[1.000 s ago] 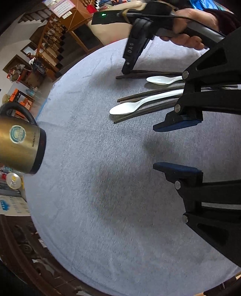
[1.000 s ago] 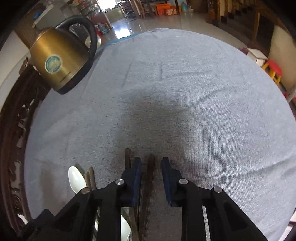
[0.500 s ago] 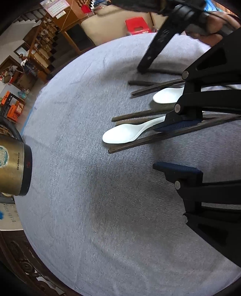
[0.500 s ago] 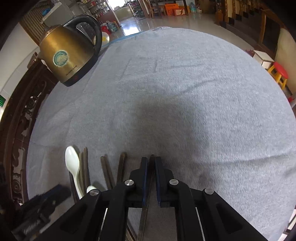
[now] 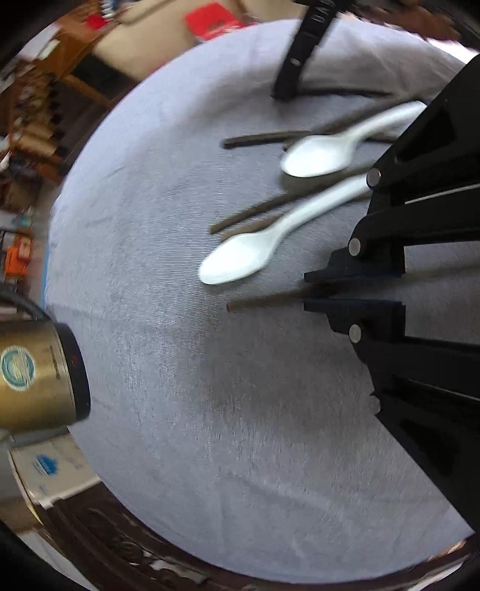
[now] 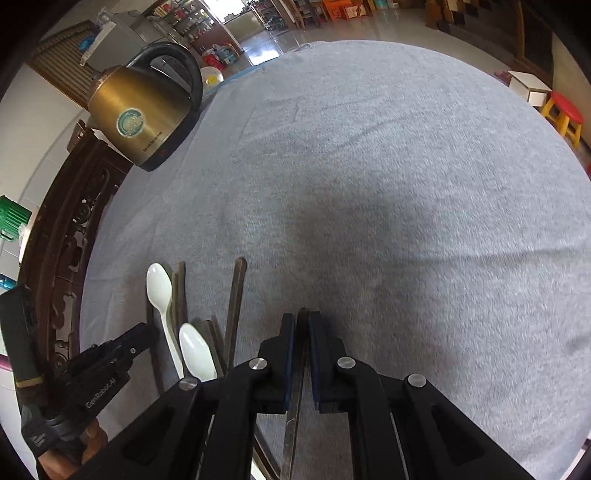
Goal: Organize utensils
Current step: 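Close the right gripper on one dark chopstick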
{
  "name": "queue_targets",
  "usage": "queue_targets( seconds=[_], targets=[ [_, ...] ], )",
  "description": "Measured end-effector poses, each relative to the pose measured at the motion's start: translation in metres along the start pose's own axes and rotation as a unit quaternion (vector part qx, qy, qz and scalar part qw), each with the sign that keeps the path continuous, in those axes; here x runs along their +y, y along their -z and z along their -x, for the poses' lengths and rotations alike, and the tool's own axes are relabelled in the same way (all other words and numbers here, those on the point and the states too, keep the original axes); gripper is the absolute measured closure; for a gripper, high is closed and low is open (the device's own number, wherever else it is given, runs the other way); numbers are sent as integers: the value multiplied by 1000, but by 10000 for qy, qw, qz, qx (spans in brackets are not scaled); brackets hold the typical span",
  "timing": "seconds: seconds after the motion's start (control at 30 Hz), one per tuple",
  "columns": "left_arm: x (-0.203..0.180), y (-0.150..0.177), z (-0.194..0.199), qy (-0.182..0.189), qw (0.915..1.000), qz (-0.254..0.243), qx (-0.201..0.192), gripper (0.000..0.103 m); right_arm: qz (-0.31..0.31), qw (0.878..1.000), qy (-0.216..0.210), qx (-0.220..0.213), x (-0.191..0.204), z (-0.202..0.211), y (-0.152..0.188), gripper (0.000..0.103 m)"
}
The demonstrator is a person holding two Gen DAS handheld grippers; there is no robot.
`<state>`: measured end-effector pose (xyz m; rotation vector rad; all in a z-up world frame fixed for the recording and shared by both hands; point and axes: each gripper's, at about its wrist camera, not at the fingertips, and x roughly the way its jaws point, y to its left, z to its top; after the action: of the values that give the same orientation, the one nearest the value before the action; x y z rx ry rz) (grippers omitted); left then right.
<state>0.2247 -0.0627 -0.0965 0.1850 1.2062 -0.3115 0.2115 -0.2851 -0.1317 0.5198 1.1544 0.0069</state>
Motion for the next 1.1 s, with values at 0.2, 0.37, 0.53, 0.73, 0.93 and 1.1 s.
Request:
queue_targets(
  seconds=[0.2, 0.37, 0.53, 0.73, 0.93, 1.1],
  targets=[
    [21, 21, 10, 301, 9988, -263, 281, 96, 13, 9995, 184, 244, -2, 11, 10, 93],
    [41, 24, 21, 683, 9975, 46, 161, 62, -44, 9983, 390, 425, -3, 17, 13, 86],
    [54, 13, 26, 834, 9959, 352, 27, 54, -45, 9980, 537, 326, 5, 21, 14, 66],
    [39, 5, 10, 466, 9985, 279, 88, 84, 325, 9953, 907, 4, 23, 23, 26, 76],
    [46, 10, 25, 318, 9984, 431, -192, 98, 386, 9966, 654, -330, 22, 37, 35, 93],
    [49, 31, 90, 415, 9930, 416, -1028, 98, 622, 9919, 244, -1076, 26, 91, 45, 95]
  ],
)
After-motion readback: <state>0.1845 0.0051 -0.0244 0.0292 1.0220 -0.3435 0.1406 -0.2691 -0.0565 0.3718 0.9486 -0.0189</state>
